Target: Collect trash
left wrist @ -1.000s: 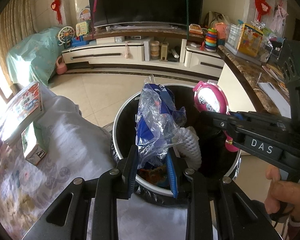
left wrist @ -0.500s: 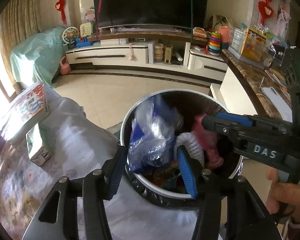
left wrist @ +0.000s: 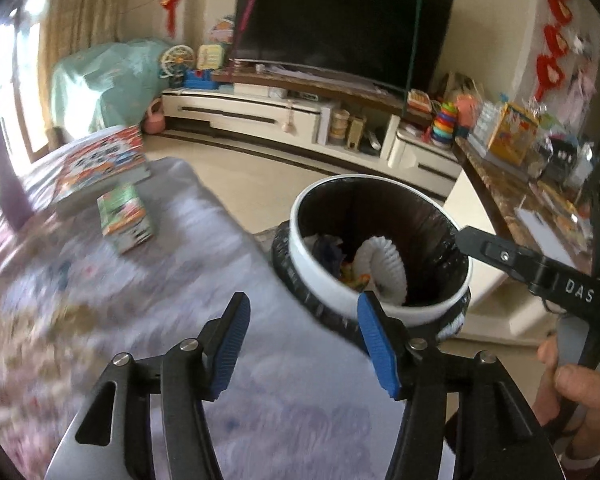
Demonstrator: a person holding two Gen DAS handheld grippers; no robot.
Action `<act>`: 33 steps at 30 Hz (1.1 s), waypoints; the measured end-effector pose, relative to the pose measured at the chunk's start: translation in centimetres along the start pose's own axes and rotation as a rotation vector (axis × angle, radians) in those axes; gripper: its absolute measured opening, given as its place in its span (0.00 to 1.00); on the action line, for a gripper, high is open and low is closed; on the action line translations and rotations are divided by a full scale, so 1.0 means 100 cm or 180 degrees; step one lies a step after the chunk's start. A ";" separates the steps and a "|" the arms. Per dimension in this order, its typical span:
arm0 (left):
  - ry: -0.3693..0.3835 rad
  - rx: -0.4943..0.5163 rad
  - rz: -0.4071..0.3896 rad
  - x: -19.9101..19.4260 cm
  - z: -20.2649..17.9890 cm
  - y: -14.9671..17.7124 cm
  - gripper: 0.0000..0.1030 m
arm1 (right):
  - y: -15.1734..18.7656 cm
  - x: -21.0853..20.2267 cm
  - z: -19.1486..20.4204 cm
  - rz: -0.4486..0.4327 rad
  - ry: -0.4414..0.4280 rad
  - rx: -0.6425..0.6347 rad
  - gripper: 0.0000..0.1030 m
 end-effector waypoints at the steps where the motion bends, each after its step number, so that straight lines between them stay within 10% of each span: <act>1: -0.0005 -0.0023 -0.0031 -0.004 0.002 0.005 0.60 | 0.004 -0.004 0.003 -0.0027 -0.0009 0.0017 0.83; 15: -0.0089 -0.0294 -0.0653 -0.103 0.033 0.081 0.74 | 0.050 -0.065 0.061 -0.0608 0.0099 -0.0155 0.94; 23: -0.0396 -0.0242 -0.1145 -0.152 0.038 0.094 0.99 | 0.048 -0.109 0.096 -0.1299 0.0415 -0.0636 1.00; 33: -0.0833 -0.0149 -0.1305 -0.159 0.028 0.123 0.99 | 0.071 -0.088 0.095 -0.1185 0.0527 -0.0667 1.00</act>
Point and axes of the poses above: each gripper's, at about its wrist camera, not at the fingertips, and x roughly the way its jaws point, z to its left, y to its underside, the point moved 6 cm from there along x, roughly the way its jaws point, and after that the axes turned 2 degrees about -x, right-handed, at the moved point
